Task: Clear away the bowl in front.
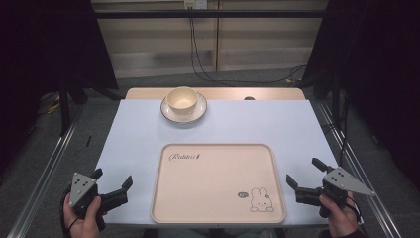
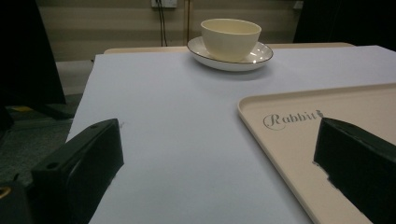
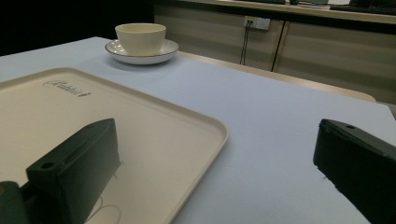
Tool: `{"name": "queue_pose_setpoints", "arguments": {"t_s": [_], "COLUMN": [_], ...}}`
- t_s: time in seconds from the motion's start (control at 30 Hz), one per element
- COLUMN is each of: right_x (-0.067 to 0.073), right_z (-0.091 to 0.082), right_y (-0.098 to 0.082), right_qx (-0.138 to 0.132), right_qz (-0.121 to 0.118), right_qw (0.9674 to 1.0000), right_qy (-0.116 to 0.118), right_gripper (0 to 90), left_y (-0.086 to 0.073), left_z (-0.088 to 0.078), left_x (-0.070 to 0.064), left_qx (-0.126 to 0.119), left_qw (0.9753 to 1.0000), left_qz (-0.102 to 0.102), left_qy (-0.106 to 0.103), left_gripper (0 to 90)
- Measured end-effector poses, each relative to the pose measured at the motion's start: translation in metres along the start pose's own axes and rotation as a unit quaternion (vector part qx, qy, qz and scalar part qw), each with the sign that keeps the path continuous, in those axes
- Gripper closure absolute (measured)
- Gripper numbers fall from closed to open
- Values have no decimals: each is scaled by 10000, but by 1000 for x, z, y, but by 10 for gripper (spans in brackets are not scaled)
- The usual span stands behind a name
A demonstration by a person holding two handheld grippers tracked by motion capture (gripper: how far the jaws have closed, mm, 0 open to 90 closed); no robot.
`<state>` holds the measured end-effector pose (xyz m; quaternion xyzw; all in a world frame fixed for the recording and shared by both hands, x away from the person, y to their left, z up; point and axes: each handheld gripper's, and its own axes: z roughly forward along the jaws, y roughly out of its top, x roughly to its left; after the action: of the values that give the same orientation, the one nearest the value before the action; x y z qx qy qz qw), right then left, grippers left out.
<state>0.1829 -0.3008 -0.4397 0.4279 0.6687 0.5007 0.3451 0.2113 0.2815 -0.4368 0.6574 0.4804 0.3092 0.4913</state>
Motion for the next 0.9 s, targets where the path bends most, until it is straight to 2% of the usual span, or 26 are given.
{"name": "queue_pose_setpoints", "arguments": {"t_s": [0.13,0.23,0.3,0.4,0.63,0.67,0.73,0.77,0.83,0.9], "right_x": [0,1,2,3,2,2,2,2,2,2], "right_z": [0,2,3,5,5,4,4,4,5,4], "right_y": [-1,-3,-3,-4,-4,-4,-4,-4,-4,-4], "right_qx": [11,102,141,137,143,148,154,128,126,127], "right_qz": [46,145,70,92,93,94,103,116,116,115], "right_qw": [10000,9997,9997,9995,9994,9994,9994,9995,9994,9994], "right_qy": [30,165,212,253,286,285,297,275,285,316], "right_gripper": [5,5,7,15,15,15,15,15,16,20], "left_y": [0,0,0,0,-1,-1,-1,-2,-1,0], "left_z": [-1,0,0,0,3,4,4,5,5,9], "left_x": [0,-1,-1,-1,-6,-7,-9,-10,-11,-13], "left_qx": [3,12,19,25,175,177,220,234,230,194], "left_qw": [10000,10000,9999,9999,9990,9987,9985,9980,9981,9980], "left_qz": [54,81,111,116,256,254,247,238,265,197], "left_qy": [-43,-48,-107,-119,-336,-417,-440,-545,-507,-571], "left_gripper": [10,10,10,11,17,16,18,19,19,20]}}
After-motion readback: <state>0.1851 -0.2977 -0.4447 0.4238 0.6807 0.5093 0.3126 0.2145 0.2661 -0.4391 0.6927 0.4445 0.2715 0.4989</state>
